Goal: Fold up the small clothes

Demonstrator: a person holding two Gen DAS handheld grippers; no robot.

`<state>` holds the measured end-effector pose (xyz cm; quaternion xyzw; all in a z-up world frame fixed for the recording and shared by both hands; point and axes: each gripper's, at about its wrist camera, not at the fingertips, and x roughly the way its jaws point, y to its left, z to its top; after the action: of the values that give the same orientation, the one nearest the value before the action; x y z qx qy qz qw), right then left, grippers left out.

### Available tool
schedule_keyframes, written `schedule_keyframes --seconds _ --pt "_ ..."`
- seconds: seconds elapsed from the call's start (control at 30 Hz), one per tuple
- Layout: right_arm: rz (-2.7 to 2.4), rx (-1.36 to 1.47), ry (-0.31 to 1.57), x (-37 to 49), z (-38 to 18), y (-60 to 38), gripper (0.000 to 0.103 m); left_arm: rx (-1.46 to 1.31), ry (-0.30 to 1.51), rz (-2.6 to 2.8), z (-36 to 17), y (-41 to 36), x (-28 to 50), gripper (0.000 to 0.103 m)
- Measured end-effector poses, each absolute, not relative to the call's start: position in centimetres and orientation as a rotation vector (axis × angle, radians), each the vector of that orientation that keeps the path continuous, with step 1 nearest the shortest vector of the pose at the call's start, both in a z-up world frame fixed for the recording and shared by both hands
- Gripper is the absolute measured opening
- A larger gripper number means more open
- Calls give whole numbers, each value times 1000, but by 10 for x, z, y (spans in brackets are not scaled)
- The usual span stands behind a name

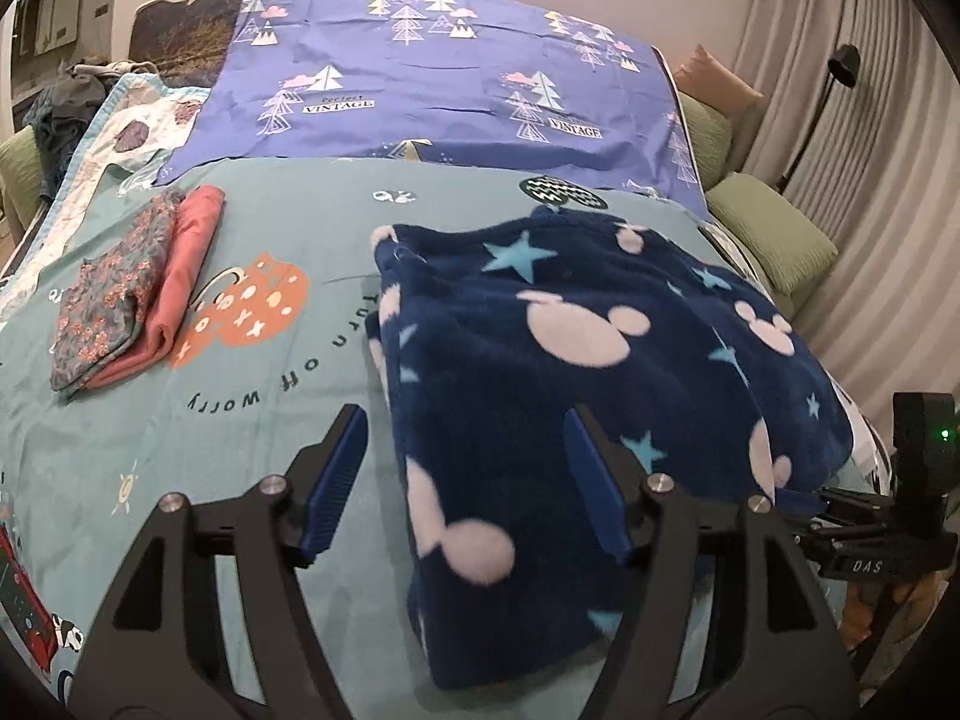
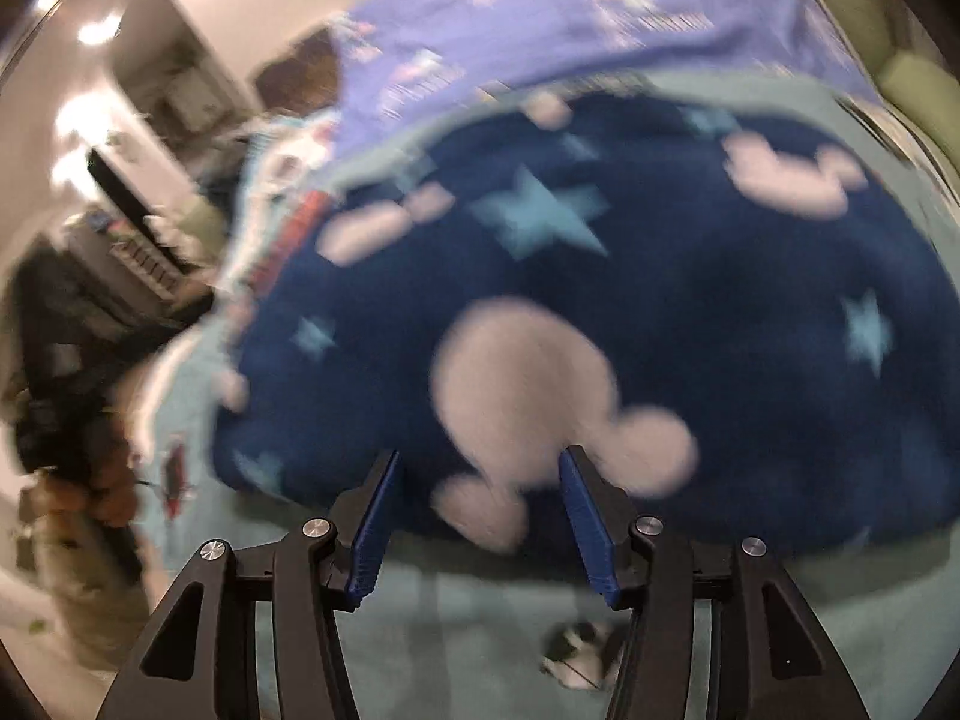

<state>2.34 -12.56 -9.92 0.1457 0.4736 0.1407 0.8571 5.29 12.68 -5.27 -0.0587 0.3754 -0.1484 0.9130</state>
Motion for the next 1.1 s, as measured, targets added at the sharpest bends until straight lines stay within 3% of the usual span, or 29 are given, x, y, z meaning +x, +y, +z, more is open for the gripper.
schedule_keyframes --seconds 0.47,0.63,0.97,1.1 --pt "328 294 916 0 -70 -118 55 -164 843 -277 -79 148 50 70" --pt "406 33 846 -11 -61 -59 70 -237 879 -245 -93 173 52 70" --pt "466 -698 624 -36 -99 91 81 -347 856 -158 -87 229 60 70" --pt "378 -837 612 -25 -129 117 81 -398 845 -121 -87 254 57 70"
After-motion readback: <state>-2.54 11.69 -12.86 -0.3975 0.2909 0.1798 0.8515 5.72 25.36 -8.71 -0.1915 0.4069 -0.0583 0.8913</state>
